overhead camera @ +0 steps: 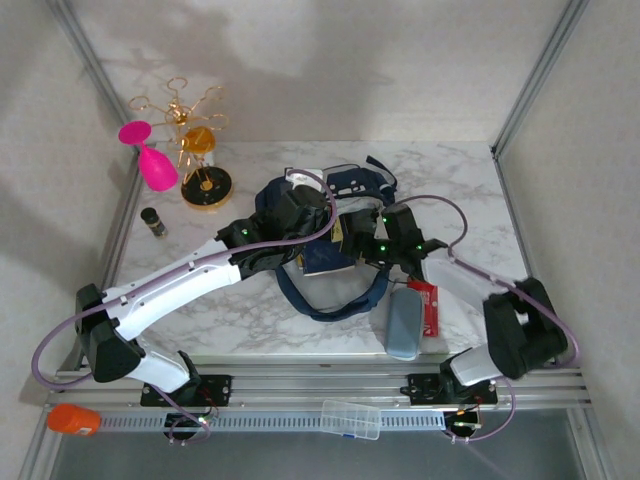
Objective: Pack the student bag
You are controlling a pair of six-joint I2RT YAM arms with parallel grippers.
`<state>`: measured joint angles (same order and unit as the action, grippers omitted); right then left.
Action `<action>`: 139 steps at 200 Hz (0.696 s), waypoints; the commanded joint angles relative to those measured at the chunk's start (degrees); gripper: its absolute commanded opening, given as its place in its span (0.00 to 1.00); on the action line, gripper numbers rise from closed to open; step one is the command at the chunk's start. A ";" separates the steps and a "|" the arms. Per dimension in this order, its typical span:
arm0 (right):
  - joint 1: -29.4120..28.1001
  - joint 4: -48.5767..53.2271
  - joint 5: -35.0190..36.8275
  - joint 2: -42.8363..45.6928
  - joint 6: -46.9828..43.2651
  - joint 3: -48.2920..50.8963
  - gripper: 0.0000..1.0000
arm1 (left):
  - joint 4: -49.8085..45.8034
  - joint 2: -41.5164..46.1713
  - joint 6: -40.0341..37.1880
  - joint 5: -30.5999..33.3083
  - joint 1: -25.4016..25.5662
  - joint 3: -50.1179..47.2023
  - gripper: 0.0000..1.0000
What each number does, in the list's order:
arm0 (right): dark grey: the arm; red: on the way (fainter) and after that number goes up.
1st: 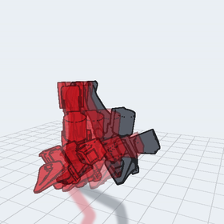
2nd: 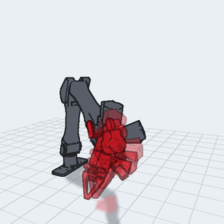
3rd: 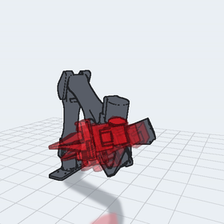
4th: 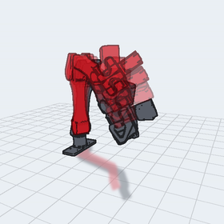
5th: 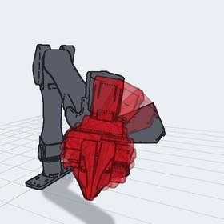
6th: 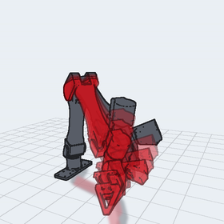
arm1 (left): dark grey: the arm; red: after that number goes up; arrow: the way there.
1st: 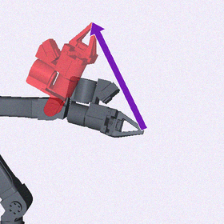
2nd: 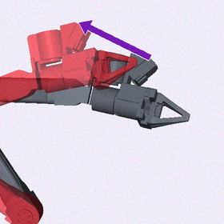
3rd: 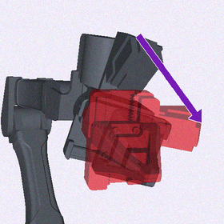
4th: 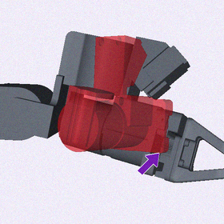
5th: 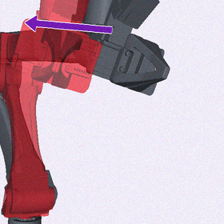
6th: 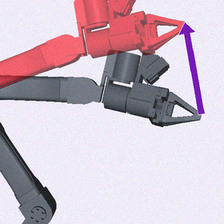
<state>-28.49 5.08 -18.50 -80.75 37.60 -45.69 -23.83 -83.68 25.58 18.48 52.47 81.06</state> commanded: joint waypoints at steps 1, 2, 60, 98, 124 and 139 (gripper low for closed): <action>-0.65 4.52 7.93 6.47 -2.09 4.76 0.58 | 7.69 0.99 1.95 3.49 0.05 1.01 0.00; -0.76 4.42 7.85 6.65 -2.05 4.88 0.58 | 7.68 0.90 1.94 3.40 0.07 1.02 0.00; -9.41 -9.03 8.94 3.71 4.15 10.55 0.22 | 5.67 -1.37 3.90 2.77 0.09 2.28 0.00; -9.65 -17.29 14.99 -5.78 1.27 6.81 0.08 | 3.52 -1.74 7.01 0.95 0.77 3.02 0.00; -9.61 -20.11 14.68 -8.48 -0.81 3.94 0.08 | 1.71 -2.34 8.56 2.53 1.38 3.18 0.00; -9.72 -19.42 12.06 -6.66 -1.77 4.16 0.11 | 1.65 -2.01 9.46 3.05 1.41 2.55 0.00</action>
<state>-38.02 -10.02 -6.00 -89.06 38.50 -39.48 -23.73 -86.46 31.81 18.06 53.56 81.21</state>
